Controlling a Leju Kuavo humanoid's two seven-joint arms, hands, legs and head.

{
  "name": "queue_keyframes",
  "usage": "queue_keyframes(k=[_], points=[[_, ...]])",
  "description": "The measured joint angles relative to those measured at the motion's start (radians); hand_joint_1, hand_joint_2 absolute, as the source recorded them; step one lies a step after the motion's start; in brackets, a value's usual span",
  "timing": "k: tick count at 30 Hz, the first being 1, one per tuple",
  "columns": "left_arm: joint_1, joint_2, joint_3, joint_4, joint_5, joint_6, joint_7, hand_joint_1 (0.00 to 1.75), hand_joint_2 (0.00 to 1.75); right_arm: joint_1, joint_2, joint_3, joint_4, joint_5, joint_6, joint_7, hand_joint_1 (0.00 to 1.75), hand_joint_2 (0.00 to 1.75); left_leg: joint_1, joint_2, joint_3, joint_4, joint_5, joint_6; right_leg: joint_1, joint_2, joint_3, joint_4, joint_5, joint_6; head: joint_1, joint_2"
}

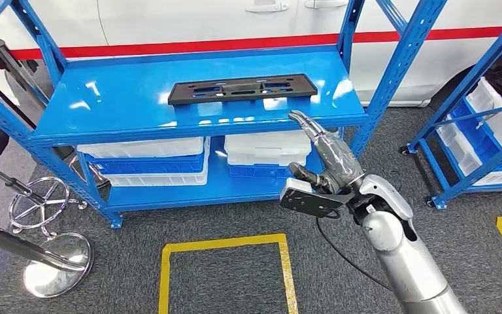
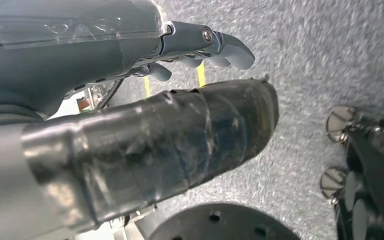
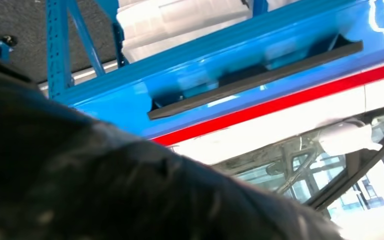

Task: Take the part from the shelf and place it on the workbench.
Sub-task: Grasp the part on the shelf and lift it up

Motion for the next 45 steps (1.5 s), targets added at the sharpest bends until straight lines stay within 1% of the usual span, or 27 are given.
queue_keyframes(k=[3, 4, 5, 6, 8, 10, 13, 15, 16, 18, 19, 20, 21, 23, 24, 26, 27, 30, 32, 34, 35, 36, 38, 39, 40, 41, 45], points=[[0.0, -0.001, 0.004, 0.0, -0.005, -0.001, -0.003, 0.0, 0.0, -0.001, 0.0, 0.001, 0.0, 0.0, 0.002, 0.0, 0.0, 0.0, 0.002, 0.001, -0.083, 0.175, -0.086, -0.008, 0.0, -0.002, 0.003, -0.005, 0.001, -0.012, -0.001, 0.0], [0.001, -0.001, 0.006, 0.0, -0.006, -0.001, -0.003, 0.0, 0.0, -0.001, 0.0, 0.002, 0.0, 0.0, 0.003, 0.0, 0.0, 0.0, 0.003, 0.001, -0.109, 0.227, -0.101, -0.01, 0.001, -0.002, 0.003, -0.004, 0.001, -0.013, -0.001, 0.0], [0.001, -0.001, 0.007, 0.0, -0.007, -0.001, -0.004, 0.0, 0.0, -0.001, 0.0, 0.002, 0.001, 0.0, 0.003, 0.0, 0.0, 0.0, 0.003, 0.001, -0.12, 0.245, -0.095, -0.012, 0.002, -0.002, 0.004, -0.002, -0.001, -0.013, -0.001, 0.0], [0.001, -0.001, 0.008, 0.0, -0.008, -0.001, -0.004, 0.0, 0.0, -0.001, 0.0, 0.002, 0.001, 0.0, 0.004, 0.0, 0.0, 0.0, 0.003, 0.001, -0.112, 0.225, -0.072, -0.012, 0.002, -0.001, 0.005, 0.0, -0.003, -0.013, -0.001, 0.0], [0.001, -0.001, 0.012, 0.0, -0.011, -0.001, -0.004, 0.0, 0.0, -0.001, 0.0, 0.002, 0.001, 0.0, 0.005, 0.0, 0.0, 0.0, 0.003, 0.001, -0.053, 0.096, -0.002, -0.006, 0.002, 0.0, 0.008, 0.006, -0.009, -0.008, -0.001, 0.0], [0.0, -0.001, 0.016, 0.0, -0.013, -0.001, -0.004, 0.0, 0.0, -0.003, 0.0, 0.002, 0.001, 0.0, 0.005, 0.0, 0.0, 0.0, 0.0, 0.0, -0.005, -0.006, 0.03, 0.002, 0.005, 0.0, 0.007, 0.013, -0.015, 0.0, 0.0, 0.0], [-0.001, -0.001, 0.02, 0.0, -0.017, -0.003, -0.005, 0.0, 0.0, -0.005, 0.0, 0.003, 0.0, 0.0, 0.005, 0.0, 0.0, 0.0, -0.003, -0.001, 0.003, -0.027, 0.031, 0.014, 0.007, 0.001, 0.005, 0.013, -0.016, 0.014, 0.0, 0.0], [-0.001, -0.001, 0.022, 0.0, -0.024, -0.005, -0.005, 0.0, 0.0, -0.007, 0.0, 0.004, 0.0, 0.0, 0.004, 0.0, 0.0, 0.0, 0.001, 0.0, 0.01, -0.037, 0.035, 0.026, 0.005, 0.001, -0.003, 0.038, -0.035, 0.025, 0.0, 0.0], [-0.001, -0.001, 0.022, 0.0, -0.029, -0.006, -0.005, 0.0, 0.0, -0.008, -0.001, 0.004, 0.0, 0.0, 0.004, 0.0, 0.0, 0.0, 0.004, 0.001, 0.013, -0.042, 0.036, 0.032, 0.004, 0.001, -0.02, 0.077, -0.057, 0.029, 0.0, 0.0], [-0.001, -0.001, 0.024, 0.0, -0.036, -0.008, -0.005, 0.0, 0.0, -0.007, -0.003, 0.006, 0.0, 0.0, 0.004, 0.0, 0.0, 0.0, 0.003, 0.002, 0.014, -0.043, 0.034, 0.04, 0.0, 0.0, -0.082, 0.2, -0.114, 0.036, 0.0, 0.0], [0.0, -0.001, 0.025, 0.0, -0.039, -0.01, -0.005, 0.0, 0.0, -0.005, -0.005, 0.007, 0.0, 0.0, 0.004, 0.0, 0.0, 0.0, 0.003, 0.001, 0.015, -0.042, 0.033, 0.041, -0.002, 0.0, -0.113, 0.256, -0.131, 0.039, 0.0, 0.0], [0.0, -0.001, 0.026, 0.0, -0.041, -0.011, -0.005, 0.0, 0.0, -0.003, -0.006, 0.009, 0.0, 0.0, 0.004, 0.0, 0.0, 0.0, 0.003, 0.001, 0.016, -0.042, 0.031, 0.042, -0.003, 0.0, -0.131, 0.283, -0.129, 0.041, 0.0, 0.0], [0.0, -0.001, 0.026, 0.0, -0.044, -0.012, -0.005, 0.0, 0.0, -0.002, -0.007, 0.01, 0.0, 0.0, 0.004, 0.0, 0.0, 0.0, 0.003, 0.001, 0.019, -0.041, 0.029, 0.041, -0.005, 0.0, -0.132, 0.273, -0.108, 0.041, 0.0, 0.0], [-0.001, -0.001, 0.027, 0.0, -0.048, -0.014, -0.005, 0.0, 0.0, -0.002, -0.008, 0.013, 0.0, 0.0, 0.004, 0.0, 0.0, 0.0, 0.003, 0.0, 0.028, -0.039, 0.02, 0.036, -0.007, -0.001, -0.084, 0.157, -0.032, 0.037, 0.001, 0.0], [-0.001, -0.001, 0.028, 0.0, -0.05, -0.016, -0.005, 0.0, 0.0, -0.002, -0.009, 0.014, 0.0, 0.0, 0.004, 0.0, 0.0, 0.0, 0.001, 0.0, 0.032, -0.036, 0.015, 0.031, -0.004, -0.001, -0.055, 0.094, -0.005, 0.033, 0.001, 0.0], [-0.001, -0.002, 0.029, 0.0, -0.054, -0.017, -0.005, 0.0, 0.0, -0.004, -0.009, 0.016, 0.0, 0.0, 0.004, 0.0, 0.0, 0.0, -0.001, 0.0, 0.032, -0.033, 0.008, 0.021, 0.002, -0.001, -0.026, 0.026, 0.008, 0.025, 0.0, 0.0], [-0.001, -0.002, 0.029, 0.0, -0.057, -0.018, -0.005, 0.0, 0.0, -0.004, -0.009, 0.017, 0.0, 0.0, 0.004, 0.0, 0.0, 0.44, -0.001, 0.0, 0.031, -0.034, 0.007, 0.016, 0.005, 0.0, -0.024, 0.022, 0.003, 0.021, 0.0, 0.0], [-0.002, -0.002, 0.03, 0.0, -0.065, -0.018, -0.005, 0.0, 0.0, -0.006, -0.01, 0.017, -0.001, 0.0, 0.004, 0.0, 0.0, 1.75, 0.0, 0.002, 0.028, -0.018, -0.009, 0.0, -0.001, 0.001, -0.012, 0.007, 0.001, 0.006, 0.0, 0.0], [-0.002, -0.002, 0.031, 0.0, -0.069, -0.018, -0.005, 0.0, 0.0, -0.007, -0.01, 0.018, -0.001, 0.0, 0.004, 0.0, 0.0, 1.75, 0.002, 0.002, -0.016, 0.073, -0.052, -0.006, -0.003, 0.0, 0.0, -0.002, -0.002, -0.007, -0.001, 0.0], [-0.001, -0.002, 0.031, 0.0, -0.074, -0.02, -0.006, 0.0, 0.0, -0.008, -0.01, 0.021, -0.001, 0.0, 0.004, 0.0, 0.0, 1.75, 0.003, 0.002, -0.092, 0.205, -0.098, -0.01, 0.0, -0.001, 0.007, -0.001, -0.011, -0.014, -0.002, 0.0], [-0.001, -0.002, 0.031, 0.0, -0.076, -0.021, -0.007, 0.0, 0.0, -0.007, -0.01, 0.022, -0.001, 0.0, 0.004, 0.0, 0.0, 1.75, 0.003, 0.002, -0.119, 0.244, -0.1, -0.011, 0.001, -0.001, 0.012, 0.0, -0.016, -0.015, -0.002, 0.0], [0.0, -0.002, 0.032, 0.0, -0.077, -0.021, -0.007, 0.0, 0.0, -0.007, -0.01, 0.022, -0.001, 0.0, 0.004, 0.001, 0.0, 1.75, 0.003, 0.002, -0.128, 0.246, -0.082, -0.01, 0.001, 0.0, 0.018, 0.002, -0.022, -0.014, -0.002, 0.0], [0.002, -0.002, 0.032, 0.0, -0.078, -0.022, -0.007, 0.0, 0.0, -0.007, -0.01, 0.023, -0.001, 0.0, 0.004, 0.001, 0.0, 1.75, 0.003, 0.002, -0.093, 0.143, 0.001, -0.005, 0.001, 0.002, 0.035, 0.004, -0.036, -0.01, -0.002, 0.0], [0.003, -0.001, 0.033, 0.0, -0.078, -0.022, -0.007, 0.0, 0.0, -0.007, -0.01, 0.024, -0.001, 0.0, 0.004, 0.001, 0.0, 1.75, 0.001, 0.002, -0.065, 0.08, 0.034, 0.0, 0.002, 0.003, 0.042, 0.005, -0.043, -0.007, -0.002, 0.0], [0.003, -0.001, 0.034, 0.0, -0.079, -0.022, -0.007, 0.0, 0.0, -0.008, -0.01, 0.024, -0.001, 0.0, 0.005, 0.001, 0.0, 1.75, -0.001, 0.002, -0.041, 0.026, 0.051, 0.005, 0.004, 0.003, 0.046, 0.006, -0.049, -0.002, -0.002, 0.0], [0.002, -0.001, 0.035, 0.0, -0.079, -0.022, -0.007, 0.0, 0.0, -0.009, -0.01, 0.024, 0.0, 0.001, 0.005, 0.002, 0.0, 1.75, -0.003, 0.002, -0.028, -0.006, 0.055, 0.009, 0.005, 0.003, 0.047, 0.006, -0.053, 0.002, -0.001, 0.0], [0.001, -0.001, 0.036, 0.0, -0.079, -0.023, -0.008, 0.0, 0.0, -0.011, -0.011, 0.028, 0.0, 0.001, 0.004, 0.002, 0.0, 1.75, -0.001, 0.001, -0.005, -0.034, 0.04, 0.027, 0.006, 0.002, 0.044, 0.029, -0.061, 0.019, -0.001, 0.0]])
